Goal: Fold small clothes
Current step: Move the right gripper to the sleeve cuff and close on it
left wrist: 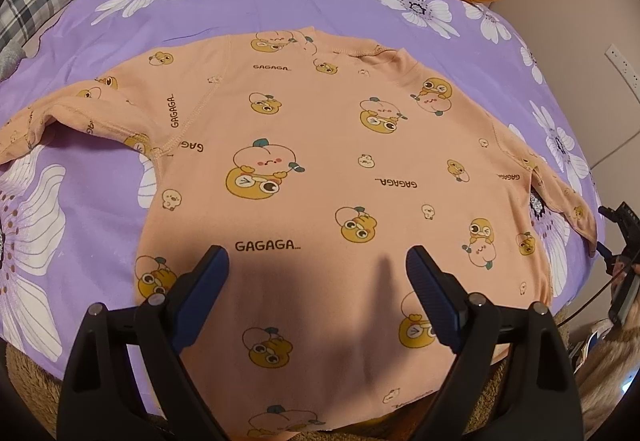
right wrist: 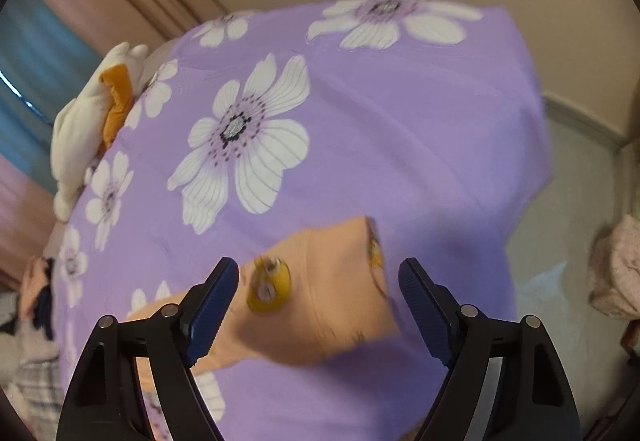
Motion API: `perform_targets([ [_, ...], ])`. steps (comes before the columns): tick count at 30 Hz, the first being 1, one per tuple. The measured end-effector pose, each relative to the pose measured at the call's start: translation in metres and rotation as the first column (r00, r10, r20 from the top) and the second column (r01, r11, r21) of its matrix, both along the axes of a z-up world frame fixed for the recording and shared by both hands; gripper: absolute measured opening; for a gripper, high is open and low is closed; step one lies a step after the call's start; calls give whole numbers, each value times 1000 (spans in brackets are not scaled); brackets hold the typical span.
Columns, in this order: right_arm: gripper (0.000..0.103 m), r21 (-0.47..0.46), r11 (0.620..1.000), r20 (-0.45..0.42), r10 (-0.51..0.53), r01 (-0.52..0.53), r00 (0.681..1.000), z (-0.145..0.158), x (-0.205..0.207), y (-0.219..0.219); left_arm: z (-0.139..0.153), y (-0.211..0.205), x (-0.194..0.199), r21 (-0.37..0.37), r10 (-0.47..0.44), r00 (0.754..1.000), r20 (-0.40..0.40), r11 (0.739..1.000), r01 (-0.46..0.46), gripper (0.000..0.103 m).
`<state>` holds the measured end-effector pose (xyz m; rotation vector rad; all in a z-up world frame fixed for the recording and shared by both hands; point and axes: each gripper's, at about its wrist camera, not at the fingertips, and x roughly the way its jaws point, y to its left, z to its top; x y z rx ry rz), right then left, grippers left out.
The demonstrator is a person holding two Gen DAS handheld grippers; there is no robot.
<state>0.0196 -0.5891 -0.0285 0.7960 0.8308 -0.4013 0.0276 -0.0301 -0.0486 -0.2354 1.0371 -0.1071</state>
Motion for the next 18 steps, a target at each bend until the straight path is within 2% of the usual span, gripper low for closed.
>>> perform_targets([
  [4, 83, 36, 997, -25, 75, -74, 997, -3, 15, -6, -2, -4, 4, 0, -6, 1000, -5, 1000, 6, 90],
  [6, 74, 48, 994, -51, 102, -100, 993, -9, 23, -2, -3, -5, 7, 2, -10, 1000, -11, 1000, 10, 90],
  [9, 49, 22, 994, -82, 112, -110, 990, -12, 31, 4, -5, -6, 9, 8, -12, 1000, -17, 1000, 12, 90],
  [11, 10, 1, 994, -87, 109, -109, 990, -8, 36, 3, -5, -6, 10, 6, -12, 1000, -19, 1000, 12, 90],
  [14, 9, 19, 988, -2, 151, -151, 989, 13, 51, 3, -5, -6, 11, 6, -11, 1000, -18, 1000, 11, 90],
  [18, 8, -106, 975, 165, 211, -195, 964, 75, 60, 13, -5, -8, 11, 10, -9, 1000, -18, 1000, 9, 90],
])
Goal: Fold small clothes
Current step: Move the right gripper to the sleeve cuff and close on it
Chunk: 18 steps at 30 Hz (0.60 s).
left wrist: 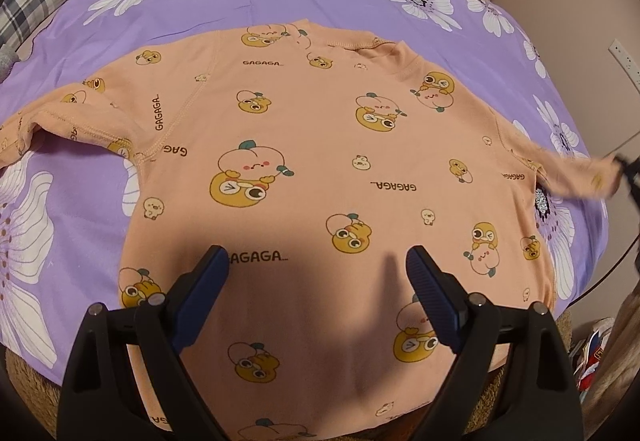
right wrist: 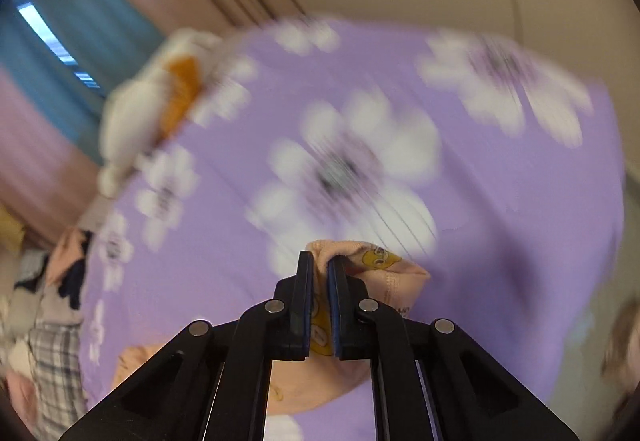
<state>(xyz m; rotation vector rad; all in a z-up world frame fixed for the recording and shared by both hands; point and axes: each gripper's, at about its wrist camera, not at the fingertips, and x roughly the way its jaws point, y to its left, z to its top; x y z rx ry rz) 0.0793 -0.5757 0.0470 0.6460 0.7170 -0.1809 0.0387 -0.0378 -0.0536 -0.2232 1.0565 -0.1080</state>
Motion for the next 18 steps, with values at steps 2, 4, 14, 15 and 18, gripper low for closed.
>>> perform_targets([
  [2, 8, -93, 996, 58, -1, 6, 998, 22, 0, 3, 0, -1, 0, 6, -1, 1000, 0, 1000, 1, 90],
  [4, 8, -138, 990, 52, -17, 24, 999, 19, 5, 0, -1, -2, 0, 12, -3, 1000, -3, 1000, 3, 90],
  [14, 61, -160, 978, -213, -166, 133, 963, -76, 4, -30, -2, -7, 1, 33, -17, 1000, -12, 999, 18, 90],
  [15, 61, -169, 974, -201, -181, 148, 963, -72, -1, -31, -3, -8, 1, 33, -17, 1000, -13, 999, 18, 90],
  [18, 61, -183, 962, -176, -237, 205, 955, -59, -16, -36, -4, -9, 2, 36, -15, 1000, -14, 999, 16, 90],
])
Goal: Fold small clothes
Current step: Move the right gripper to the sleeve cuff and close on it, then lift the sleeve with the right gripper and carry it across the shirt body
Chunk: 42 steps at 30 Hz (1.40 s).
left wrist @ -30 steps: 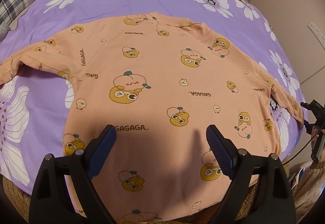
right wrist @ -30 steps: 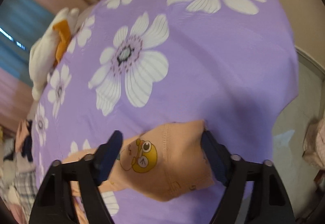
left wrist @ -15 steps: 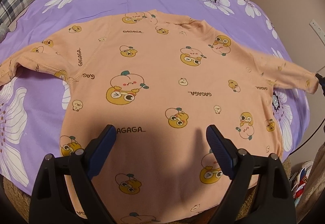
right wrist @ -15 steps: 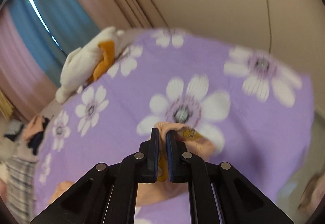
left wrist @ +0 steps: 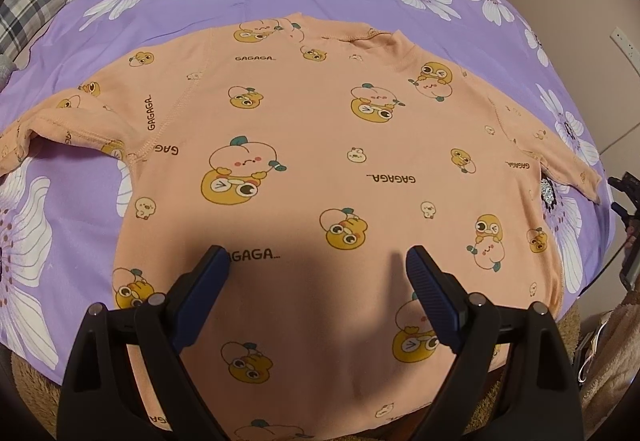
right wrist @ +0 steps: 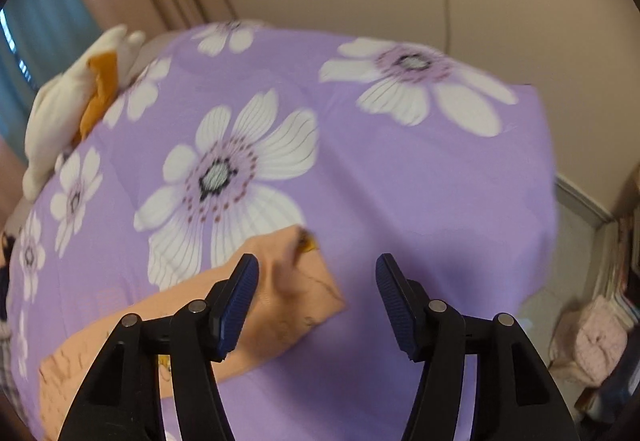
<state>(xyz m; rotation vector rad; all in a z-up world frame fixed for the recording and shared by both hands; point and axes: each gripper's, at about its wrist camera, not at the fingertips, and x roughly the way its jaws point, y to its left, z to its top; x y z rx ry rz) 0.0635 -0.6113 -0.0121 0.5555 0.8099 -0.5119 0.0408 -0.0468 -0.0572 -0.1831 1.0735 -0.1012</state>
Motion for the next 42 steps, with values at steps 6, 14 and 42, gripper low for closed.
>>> perform_targets([
  [6, 61, 164, 986, 33, -3, -2, 999, -21, -8, 3, 0, -2, 1, 2, 1, 1000, -2, 1000, -1, 90],
  [14, 7, 162, 987, 59, -21, 11, 998, -21, -1, 11, 0, 0, 0, -16, 7, 1000, -4, 1000, -7, 90],
  [42, 5, -139, 938, 368, 346, -317, 863, 152, 48, 165, 39, 74, -19, -98, 182, 978, 103, 980, -172, 90],
])
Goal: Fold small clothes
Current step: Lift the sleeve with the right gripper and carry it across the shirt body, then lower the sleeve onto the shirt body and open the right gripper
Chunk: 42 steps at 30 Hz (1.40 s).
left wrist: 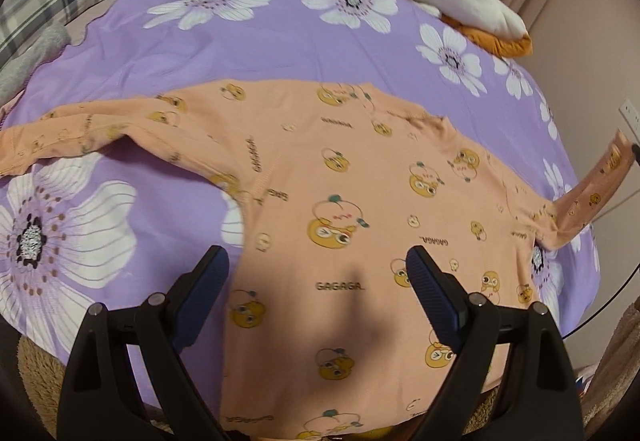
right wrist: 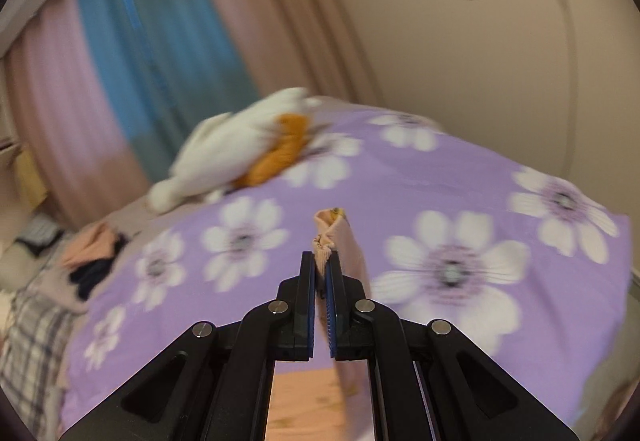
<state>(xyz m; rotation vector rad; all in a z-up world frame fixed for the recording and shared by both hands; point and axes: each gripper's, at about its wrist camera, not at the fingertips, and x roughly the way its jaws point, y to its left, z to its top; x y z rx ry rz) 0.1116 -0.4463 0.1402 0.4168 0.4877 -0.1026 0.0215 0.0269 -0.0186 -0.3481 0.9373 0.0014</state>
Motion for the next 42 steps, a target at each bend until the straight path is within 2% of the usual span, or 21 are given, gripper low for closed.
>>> perform_targets([
  [3, 5, -2, 995, 19, 104, -104, 994, 8, 12, 41, 4, 10, -5, -11, 22, 1000, 15, 1000, -22, 90],
  [7, 5, -23, 972, 22, 235, -235, 972, 11, 20, 91, 4, 25, -11, -29, 50, 998, 24, 998, -49, 90],
  [13, 5, -42, 910, -28, 412, -413, 911, -5, 30, 169, 2, 39, -16, -53, 81, 996, 23, 995, -80, 90],
  [19, 5, -26, 848, -106, 524, -529, 845, -38, 36, 232, 1, 48, -21, -67, 99, 995, 23, 993, -97, 90],
  [27, 6, 32, 793, -216, 600, -609, 770, -85, 30, 291, -5, 54, -22, -82, 106, 994, 11, 991, -105, 90],
  [34, 6, 94, 747, -345, 645, -658, 682, -141, 27, 328, -12, 56, -23, -77, 115, 993, -6, 990, -115, 90],
  [40, 6, 152, 738, -448, 645, -658, 619, -185, 31, 339, -16, 55, -19, -73, 117, 993, -21, 990, -118, 90],
  [42, 6, 184, 732, -441, 658, -656, 610, -189, 31, 336, -16, 54, -17, -72, 115, 993, -21, 991, -116, 90],
])
